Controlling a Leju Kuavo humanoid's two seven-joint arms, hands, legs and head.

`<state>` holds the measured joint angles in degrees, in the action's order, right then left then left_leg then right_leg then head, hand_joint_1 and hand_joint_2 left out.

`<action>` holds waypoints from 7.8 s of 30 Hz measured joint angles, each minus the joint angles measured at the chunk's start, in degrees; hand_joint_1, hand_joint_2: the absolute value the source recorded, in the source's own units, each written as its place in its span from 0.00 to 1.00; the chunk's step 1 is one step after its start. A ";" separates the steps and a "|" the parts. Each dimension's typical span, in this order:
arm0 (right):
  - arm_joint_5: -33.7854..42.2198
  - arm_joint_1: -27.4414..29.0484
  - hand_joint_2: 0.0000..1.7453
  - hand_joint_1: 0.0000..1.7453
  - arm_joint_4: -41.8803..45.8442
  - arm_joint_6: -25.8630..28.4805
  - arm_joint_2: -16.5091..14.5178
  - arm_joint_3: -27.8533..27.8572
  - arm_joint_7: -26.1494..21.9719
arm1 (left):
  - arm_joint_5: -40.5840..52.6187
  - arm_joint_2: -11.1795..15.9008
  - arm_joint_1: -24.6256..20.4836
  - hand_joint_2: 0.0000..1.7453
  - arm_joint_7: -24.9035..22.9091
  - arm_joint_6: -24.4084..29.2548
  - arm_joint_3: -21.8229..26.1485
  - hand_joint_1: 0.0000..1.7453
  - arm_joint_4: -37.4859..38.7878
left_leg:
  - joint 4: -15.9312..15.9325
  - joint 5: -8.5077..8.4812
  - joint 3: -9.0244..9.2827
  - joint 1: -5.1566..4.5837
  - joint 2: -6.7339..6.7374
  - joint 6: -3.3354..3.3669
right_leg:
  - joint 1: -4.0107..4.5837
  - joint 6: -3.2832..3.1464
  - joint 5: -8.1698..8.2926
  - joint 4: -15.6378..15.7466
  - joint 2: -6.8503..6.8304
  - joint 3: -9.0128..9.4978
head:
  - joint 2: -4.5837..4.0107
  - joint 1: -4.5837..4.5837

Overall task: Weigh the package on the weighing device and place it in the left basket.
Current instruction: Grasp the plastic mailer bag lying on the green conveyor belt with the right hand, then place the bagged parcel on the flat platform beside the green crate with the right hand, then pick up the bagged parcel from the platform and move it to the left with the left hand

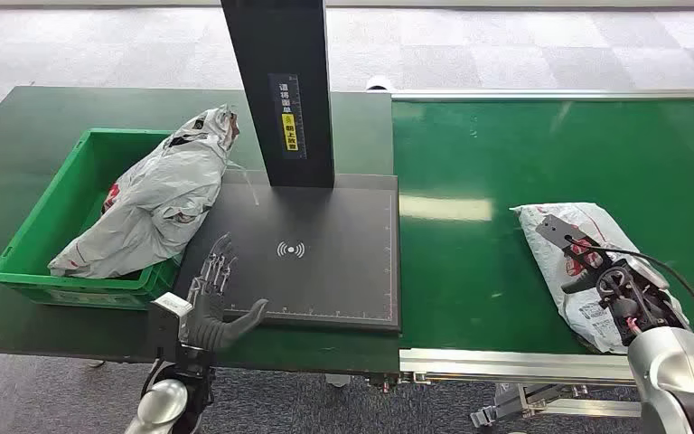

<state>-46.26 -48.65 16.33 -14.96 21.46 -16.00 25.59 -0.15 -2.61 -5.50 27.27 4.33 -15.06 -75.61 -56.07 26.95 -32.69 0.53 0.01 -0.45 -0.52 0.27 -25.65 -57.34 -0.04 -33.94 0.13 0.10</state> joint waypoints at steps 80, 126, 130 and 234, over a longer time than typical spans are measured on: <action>-12.59 14.50 1.00 1.00 41.93 43.00 -7.04 -3.72 -45.80 | -0.82 -2.84 3.03 1.00 5.88 4.99 5.86 0.00 -11.53 | 0.04 0.02 -0.04 0.02 0.01 -0.02 | 0.02 0.00 -0.03 -0.01 -0.01 0.00 | 0.00 0.00; -3.23 7.77 1.00 1.00 7.36 16.82 -27.32 -32.95 -47.29 | -6.02 -4.10 -11.49 1.00 6.24 1.36 -1.05 0.00 6.12 | 0.04 0.11 0.51 0.04 0.34 -0.10 | 0.06 -0.04 -0.03 0.01 0.26 0.40 | 0.00 -0.01; -0.61 8.11 1.00 0.26 6.60 17.92 -27.65 -32.07 -49.79 | -6.44 -3.75 -10.13 1.00 6.94 2.38 -0.72 0.00 5.90 | 0.08 0.14 0.75 0.07 0.36 -0.11 | 0.09 -0.08 -0.06 0.01 0.29 0.65 | 0.00 -0.02; 49.14 39.68 1.00 0.00 48.88 -3.57 -21.64 8.91 -51.36 | 44.32 -8.78 -21.85 1.00 -6.71 19.78 -9.57 1.00 33.37 | 0.03 0.13 0.25 0.05 0.16 -0.09 | 0.06 -0.06 -0.05 0.01 0.15 0.20 | 0.00 0.00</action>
<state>2.88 -8.97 65.21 -18.53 -0.18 -7.09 -25.76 44.16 -11.39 -27.35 20.56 24.11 -24.63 -42.24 -56.04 27.08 -32.44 0.57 0.17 -0.54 -0.45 0.21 -25.70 -57.33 0.11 -33.74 0.13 0.10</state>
